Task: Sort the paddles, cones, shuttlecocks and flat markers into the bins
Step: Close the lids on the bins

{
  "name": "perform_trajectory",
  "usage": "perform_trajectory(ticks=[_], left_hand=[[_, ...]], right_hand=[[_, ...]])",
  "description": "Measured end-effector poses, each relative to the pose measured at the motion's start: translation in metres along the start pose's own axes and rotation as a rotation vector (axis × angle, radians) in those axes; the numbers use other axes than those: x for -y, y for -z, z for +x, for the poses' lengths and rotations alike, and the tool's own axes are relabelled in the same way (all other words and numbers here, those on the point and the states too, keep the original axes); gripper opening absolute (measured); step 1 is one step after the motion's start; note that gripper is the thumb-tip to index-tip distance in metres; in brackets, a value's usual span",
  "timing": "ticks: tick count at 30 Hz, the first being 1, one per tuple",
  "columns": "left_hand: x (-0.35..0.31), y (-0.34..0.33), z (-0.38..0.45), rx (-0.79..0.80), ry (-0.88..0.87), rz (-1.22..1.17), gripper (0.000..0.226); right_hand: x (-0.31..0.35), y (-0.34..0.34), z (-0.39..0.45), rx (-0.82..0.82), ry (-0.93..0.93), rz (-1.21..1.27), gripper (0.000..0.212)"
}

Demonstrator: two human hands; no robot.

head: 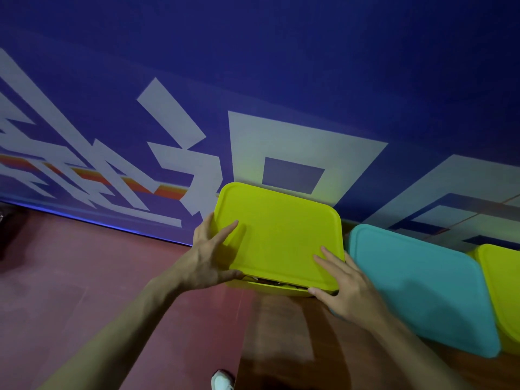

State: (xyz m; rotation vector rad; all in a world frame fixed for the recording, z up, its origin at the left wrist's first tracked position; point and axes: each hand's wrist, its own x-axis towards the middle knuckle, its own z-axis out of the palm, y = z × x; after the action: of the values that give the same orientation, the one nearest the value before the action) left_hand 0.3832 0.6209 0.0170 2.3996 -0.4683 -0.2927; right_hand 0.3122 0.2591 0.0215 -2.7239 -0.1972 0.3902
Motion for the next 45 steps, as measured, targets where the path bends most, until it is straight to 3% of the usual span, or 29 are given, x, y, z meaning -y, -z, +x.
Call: perform_trajectory(ticks=[13,22,28,33,37,40,45], left_hand=[[0.014,-0.042,-0.01,0.034,0.066,0.151,0.107],[0.023,-0.035,0.005,0.132,0.027,0.228,0.114],[0.024,-0.027,0.015,0.147,0.008,0.263,0.108],[0.011,-0.013,0.016,0.249,0.057,0.241,0.106],[-0.003,0.007,0.03,0.306,0.136,0.403,0.127],[-0.008,0.016,0.056,0.248,0.0,0.595,0.127],[-0.018,0.024,0.096,0.409,0.005,0.726,0.131]], right_hand=[[0.004,-0.008,0.003,0.151,-0.009,-0.115,0.08],[0.022,-0.016,0.015,0.214,-0.101,-0.288,0.092],[0.033,-0.018,0.009,0.224,-0.129,-0.33,0.088],[0.04,-0.012,0.006,0.283,-0.167,-0.341,0.08],[0.047,0.01,0.03,0.219,-0.162,-0.369,0.073],[0.044,0.021,0.057,0.194,-0.171,-0.359,0.089],[0.027,0.036,0.094,0.336,-0.172,-0.326,0.119]])
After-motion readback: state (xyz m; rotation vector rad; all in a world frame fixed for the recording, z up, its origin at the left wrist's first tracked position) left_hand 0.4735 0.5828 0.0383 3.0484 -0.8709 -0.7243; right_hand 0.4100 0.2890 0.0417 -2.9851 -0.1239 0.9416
